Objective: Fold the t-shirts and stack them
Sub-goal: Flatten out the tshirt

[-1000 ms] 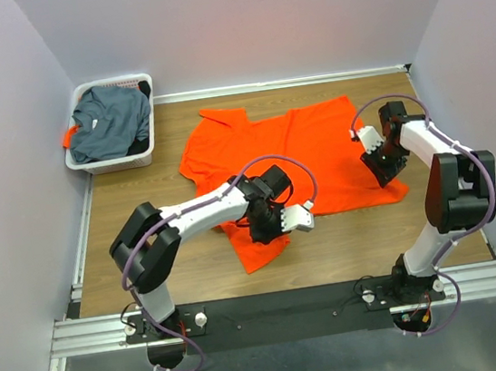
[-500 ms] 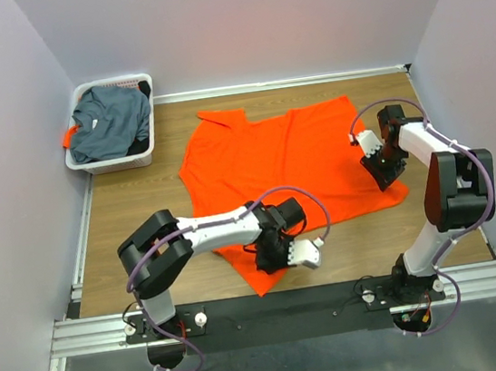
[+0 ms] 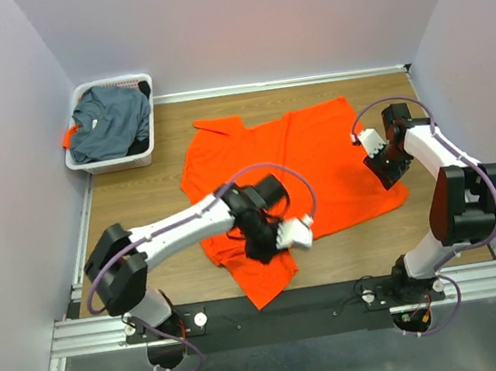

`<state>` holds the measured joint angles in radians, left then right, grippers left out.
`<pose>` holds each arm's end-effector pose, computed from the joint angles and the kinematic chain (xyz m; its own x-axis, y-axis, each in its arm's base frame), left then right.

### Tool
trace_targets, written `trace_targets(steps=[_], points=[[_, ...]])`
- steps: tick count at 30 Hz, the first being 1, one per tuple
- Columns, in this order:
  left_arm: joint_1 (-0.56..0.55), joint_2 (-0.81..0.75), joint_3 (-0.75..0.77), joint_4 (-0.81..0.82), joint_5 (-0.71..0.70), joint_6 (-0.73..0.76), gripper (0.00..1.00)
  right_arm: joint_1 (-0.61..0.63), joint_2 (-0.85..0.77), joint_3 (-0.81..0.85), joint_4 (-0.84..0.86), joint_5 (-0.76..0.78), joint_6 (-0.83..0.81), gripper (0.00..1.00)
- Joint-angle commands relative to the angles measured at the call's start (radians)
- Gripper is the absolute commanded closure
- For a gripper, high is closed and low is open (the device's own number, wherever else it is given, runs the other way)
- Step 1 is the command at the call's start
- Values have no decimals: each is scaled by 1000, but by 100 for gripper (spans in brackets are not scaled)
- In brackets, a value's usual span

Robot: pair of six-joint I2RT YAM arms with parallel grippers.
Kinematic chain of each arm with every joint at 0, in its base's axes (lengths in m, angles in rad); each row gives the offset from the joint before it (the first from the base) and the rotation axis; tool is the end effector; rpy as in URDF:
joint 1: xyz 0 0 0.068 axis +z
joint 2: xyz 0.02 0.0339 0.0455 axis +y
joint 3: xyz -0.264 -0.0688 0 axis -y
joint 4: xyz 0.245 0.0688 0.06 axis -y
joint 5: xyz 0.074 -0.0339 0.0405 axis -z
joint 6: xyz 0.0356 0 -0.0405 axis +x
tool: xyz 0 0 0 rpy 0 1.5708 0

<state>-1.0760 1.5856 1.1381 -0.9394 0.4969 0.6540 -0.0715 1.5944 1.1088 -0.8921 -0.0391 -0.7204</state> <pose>0.1228 -0.2633 0.2220 0.1253 0.8940 -0.4302 0.9309 -0.2560 -0.2607 0.2913 -0.0195 0.2086 -0.7778 -0.6052 -0.1695 -0.5977 0.7957 -0.0978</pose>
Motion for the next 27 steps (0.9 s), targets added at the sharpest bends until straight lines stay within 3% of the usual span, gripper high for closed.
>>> trace_targets(steps=[1,4,12,22,27], points=[[227,-56,69,-12,43,-20,67,7,56,10,-16,-2,7,64],[408,-55,39,54,-27,-42,66,7,87,8,10,4,18,64],[678,81,-18,214,-171,-71,63,7,108,-93,70,77,7,66],[809,272,51,271,-261,-65,63,9,3,-300,94,130,-31,69],[849,347,142,266,-299,-45,63,9,-109,-348,27,116,-68,69]])
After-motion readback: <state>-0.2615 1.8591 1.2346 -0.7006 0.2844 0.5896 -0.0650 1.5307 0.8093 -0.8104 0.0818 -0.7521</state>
